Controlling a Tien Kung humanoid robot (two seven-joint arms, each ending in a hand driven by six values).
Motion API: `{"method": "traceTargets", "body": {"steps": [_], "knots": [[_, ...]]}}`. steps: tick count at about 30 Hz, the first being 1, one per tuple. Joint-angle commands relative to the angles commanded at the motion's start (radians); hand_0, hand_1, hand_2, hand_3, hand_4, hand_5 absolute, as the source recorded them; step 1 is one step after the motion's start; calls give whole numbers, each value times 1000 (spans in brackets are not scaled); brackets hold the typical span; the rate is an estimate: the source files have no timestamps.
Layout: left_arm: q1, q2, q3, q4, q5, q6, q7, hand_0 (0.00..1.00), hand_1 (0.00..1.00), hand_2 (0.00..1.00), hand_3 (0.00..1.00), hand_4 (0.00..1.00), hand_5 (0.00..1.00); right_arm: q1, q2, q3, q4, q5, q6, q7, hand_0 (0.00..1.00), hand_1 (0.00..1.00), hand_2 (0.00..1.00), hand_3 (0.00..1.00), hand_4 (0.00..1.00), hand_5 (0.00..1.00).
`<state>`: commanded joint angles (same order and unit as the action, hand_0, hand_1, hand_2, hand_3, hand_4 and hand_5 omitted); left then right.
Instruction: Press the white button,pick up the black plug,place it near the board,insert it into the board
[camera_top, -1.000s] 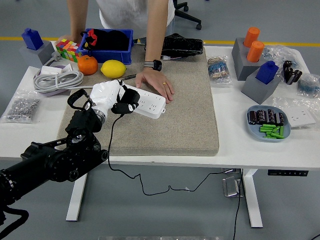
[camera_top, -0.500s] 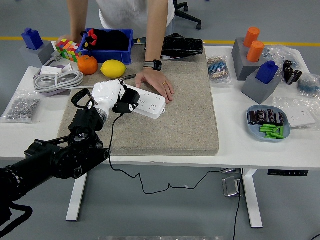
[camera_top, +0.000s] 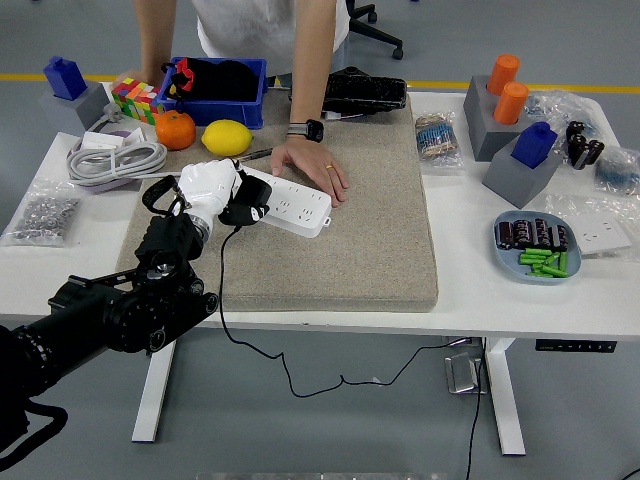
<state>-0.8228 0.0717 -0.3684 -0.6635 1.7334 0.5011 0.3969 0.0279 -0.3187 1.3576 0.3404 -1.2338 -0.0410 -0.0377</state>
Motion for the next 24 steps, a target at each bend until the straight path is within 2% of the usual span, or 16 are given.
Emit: {"method": "traceTargets", "body": {"steps": [19, 20, 24], "knots": [[-5, -16, -4, 18, 10, 0, 14, 322, 259, 269, 531, 642, 2, 1, -1, -2, 4, 2, 1, 0, 750, 626, 621, 600, 664, 357], [-5, -15, -4, 19, 9, -2, 14, 321, 306, 319, 557, 735, 2, 1, -1, -1, 4, 2, 1, 0, 750, 626, 621, 600, 664, 357], [-7, -13, -5, 23, 19, -2, 21, 321, 306, 319, 557, 735, 2, 1, 0, 2, 3, 1, 1, -1, 750, 626, 621, 600, 664, 357]]}}
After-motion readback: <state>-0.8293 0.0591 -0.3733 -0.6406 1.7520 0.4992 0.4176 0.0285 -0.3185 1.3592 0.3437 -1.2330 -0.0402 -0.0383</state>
